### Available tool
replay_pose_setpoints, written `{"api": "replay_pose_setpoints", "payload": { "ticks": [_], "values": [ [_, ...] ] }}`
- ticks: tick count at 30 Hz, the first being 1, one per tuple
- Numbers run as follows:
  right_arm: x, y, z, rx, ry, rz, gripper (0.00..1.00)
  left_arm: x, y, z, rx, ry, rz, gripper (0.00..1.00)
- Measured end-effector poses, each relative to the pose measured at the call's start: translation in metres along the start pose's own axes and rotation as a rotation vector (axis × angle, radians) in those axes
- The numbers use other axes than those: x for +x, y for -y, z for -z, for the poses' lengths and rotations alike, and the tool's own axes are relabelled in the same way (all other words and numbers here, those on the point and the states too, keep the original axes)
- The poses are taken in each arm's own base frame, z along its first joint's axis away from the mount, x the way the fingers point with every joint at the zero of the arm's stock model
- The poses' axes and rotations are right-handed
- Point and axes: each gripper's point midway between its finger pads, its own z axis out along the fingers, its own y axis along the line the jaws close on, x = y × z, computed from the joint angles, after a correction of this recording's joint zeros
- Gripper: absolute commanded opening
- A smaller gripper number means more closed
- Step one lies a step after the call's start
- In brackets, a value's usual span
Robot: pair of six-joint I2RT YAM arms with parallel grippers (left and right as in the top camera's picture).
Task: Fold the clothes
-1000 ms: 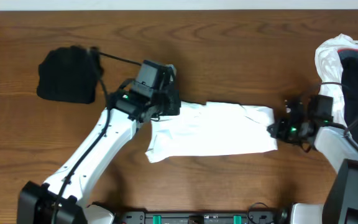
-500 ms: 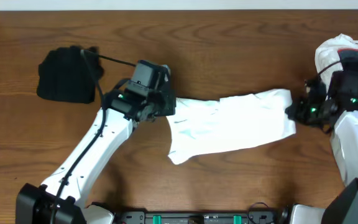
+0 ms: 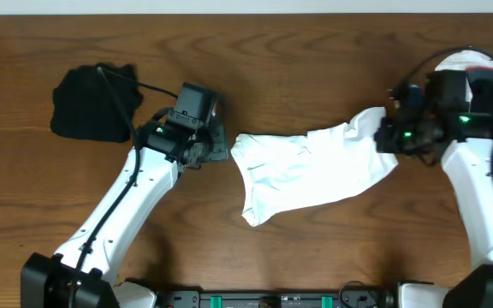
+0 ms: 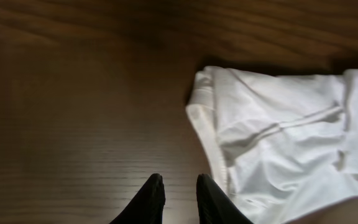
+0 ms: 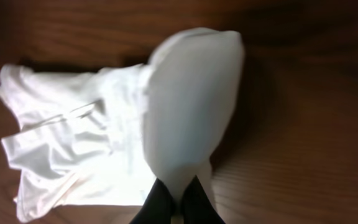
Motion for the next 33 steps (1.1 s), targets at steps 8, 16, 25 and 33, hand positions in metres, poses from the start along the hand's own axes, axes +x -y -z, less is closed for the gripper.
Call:
{"api": "replay_pose_setpoints", "payload": {
  "ticks": [8,16,25,33],
  "values": [
    [0.01,-0.05,-0.009,-0.036,-0.035,0.15,0.01,-0.005,-0.014,0.001,-0.075,0.03,0.002,0.21],
    [0.023,-0.089,-0.015,-0.074,-0.06,0.266,0.01,-0.014,-0.039,-0.001,-0.12,0.039,0.063,0.2],
    [0.024,-0.111,-0.016,-0.101,-0.047,0.322,0.01,-0.003,-0.066,-0.027,-0.185,-0.045,0.114,0.19],
    [0.031,-0.144,-0.018,-0.145,-0.03,0.415,0.01,0.006,-0.071,-0.046,-0.207,-0.104,0.115,0.19]
  ]
}}
